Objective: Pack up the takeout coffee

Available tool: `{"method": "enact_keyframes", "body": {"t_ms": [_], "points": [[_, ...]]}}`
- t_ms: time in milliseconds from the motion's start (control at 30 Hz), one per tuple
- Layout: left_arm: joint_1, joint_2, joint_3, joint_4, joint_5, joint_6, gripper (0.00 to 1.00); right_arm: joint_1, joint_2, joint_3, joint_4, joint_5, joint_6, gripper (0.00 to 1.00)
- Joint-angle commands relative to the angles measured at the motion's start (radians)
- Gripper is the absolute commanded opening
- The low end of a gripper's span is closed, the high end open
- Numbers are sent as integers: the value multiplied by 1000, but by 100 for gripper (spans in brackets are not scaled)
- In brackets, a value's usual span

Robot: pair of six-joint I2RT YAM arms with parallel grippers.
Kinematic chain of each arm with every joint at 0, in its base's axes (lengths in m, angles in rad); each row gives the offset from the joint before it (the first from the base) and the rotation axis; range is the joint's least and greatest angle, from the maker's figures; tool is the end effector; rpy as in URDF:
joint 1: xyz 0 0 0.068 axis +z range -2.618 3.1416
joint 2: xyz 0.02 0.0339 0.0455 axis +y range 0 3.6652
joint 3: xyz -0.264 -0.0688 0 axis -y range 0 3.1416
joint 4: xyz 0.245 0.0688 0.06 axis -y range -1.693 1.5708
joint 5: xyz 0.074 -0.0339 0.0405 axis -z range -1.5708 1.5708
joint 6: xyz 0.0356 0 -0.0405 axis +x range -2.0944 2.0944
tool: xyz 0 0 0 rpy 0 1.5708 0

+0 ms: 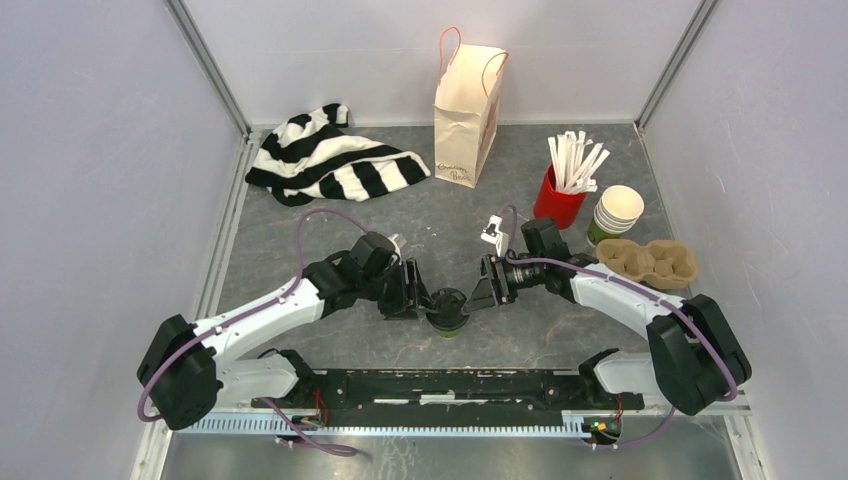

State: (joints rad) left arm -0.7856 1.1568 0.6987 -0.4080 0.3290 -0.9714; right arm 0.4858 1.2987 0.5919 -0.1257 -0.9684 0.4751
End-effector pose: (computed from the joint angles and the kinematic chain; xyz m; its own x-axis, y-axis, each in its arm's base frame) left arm 0.1544 -0.1707 0.2186 -0.9786 -0.1262 -0.1622 0.0164 0.7388 -0.6737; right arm 0.1965 0.1369 0.1847 -0.9269 -0.1963 -0.3197 -0.3722 0.3733 0.8498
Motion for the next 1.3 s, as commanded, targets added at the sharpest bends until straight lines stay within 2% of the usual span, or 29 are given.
{"method": "enact_keyframes", "body": {"t_ms": [0, 367, 433, 567, 633, 667, 767, 967, 1033, 1167, 1267], "points": [[-3, 3, -14, 27, 36, 0, 62, 10, -3, 22, 11, 25, -21, 63], [-3, 15, -1, 10, -8, 19, 62, 13, 10, -32, 32, 92, -50, 55], [-3, -3, 12, 17, -12, 17, 67, 12, 6, -27, 31, 95, -49, 55], [-1, -102, 21, 26, -53, -17, 83, 12, -7, -15, 29, 94, -46, 54], [1, -170, 11, 14, -92, -41, 85, 12, -7, -15, 32, 91, -42, 54], [2, -192, 3, 1, -101, -54, 83, 12, -6, -15, 32, 90, -43, 54], [9, -246, -29, -28, -132, -101, 66, 13, -6, -18, 31, 88, -43, 54], [22, -198, -53, -23, -79, -109, 53, 13, -5, -25, 35, 90, -42, 54], [22, -181, -62, 1, -57, -104, 55, 12, -3, -31, 39, 93, -41, 54], [22, -171, -95, 116, -5, -108, 73, 12, 3, -43, 51, 96, -43, 53], [22, -121, -88, 130, 0, -100, 71, 12, 14, -51, 54, 109, -48, 53]]}}
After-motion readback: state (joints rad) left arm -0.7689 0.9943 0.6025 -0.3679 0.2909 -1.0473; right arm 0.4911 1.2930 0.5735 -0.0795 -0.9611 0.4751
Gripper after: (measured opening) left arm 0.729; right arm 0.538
